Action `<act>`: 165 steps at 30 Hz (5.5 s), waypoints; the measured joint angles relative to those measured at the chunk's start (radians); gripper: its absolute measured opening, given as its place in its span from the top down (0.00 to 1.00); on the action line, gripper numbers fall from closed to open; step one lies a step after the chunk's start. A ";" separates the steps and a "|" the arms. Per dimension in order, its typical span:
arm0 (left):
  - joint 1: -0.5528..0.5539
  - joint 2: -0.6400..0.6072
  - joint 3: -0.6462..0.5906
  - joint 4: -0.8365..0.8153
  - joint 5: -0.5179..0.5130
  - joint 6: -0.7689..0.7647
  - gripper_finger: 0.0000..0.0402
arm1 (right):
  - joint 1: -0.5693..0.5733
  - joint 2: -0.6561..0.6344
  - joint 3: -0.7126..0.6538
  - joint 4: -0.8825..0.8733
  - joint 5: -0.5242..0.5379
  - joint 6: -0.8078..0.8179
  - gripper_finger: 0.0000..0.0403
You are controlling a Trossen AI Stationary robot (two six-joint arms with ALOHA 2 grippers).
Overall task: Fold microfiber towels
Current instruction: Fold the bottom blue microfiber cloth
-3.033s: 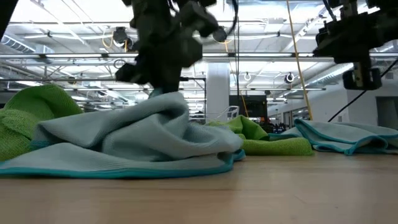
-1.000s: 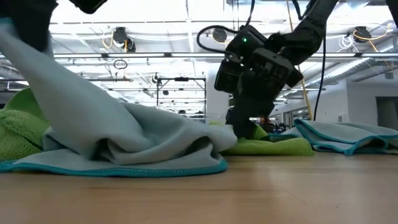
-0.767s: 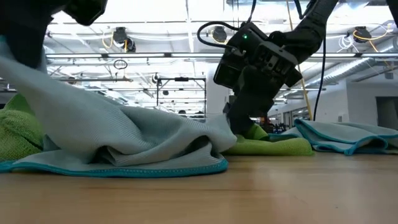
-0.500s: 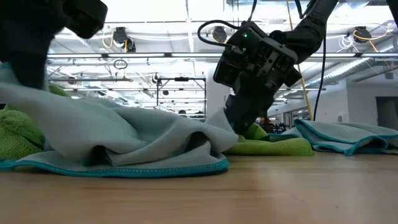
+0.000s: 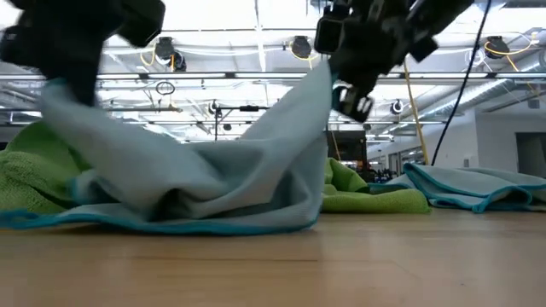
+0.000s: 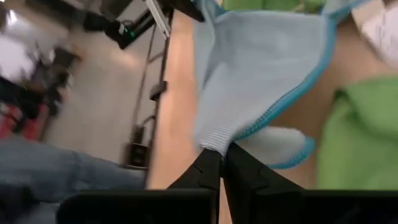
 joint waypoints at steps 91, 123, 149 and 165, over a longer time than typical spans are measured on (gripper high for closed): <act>0.143 -0.183 0.032 0.406 -0.023 0.349 0.98 | 0.119 -0.213 -0.040 -0.198 0.296 -0.130 0.35; 0.163 -0.182 0.032 0.351 -0.058 0.327 0.97 | 0.272 0.262 -0.236 0.479 0.608 -0.904 0.60; 0.163 -0.182 0.032 0.271 0.019 0.359 0.98 | 0.261 0.120 -0.232 0.404 0.658 -0.707 0.99; 0.163 -0.182 0.032 0.237 0.015 0.429 0.97 | 0.228 -0.127 -0.234 0.134 0.469 -0.407 0.99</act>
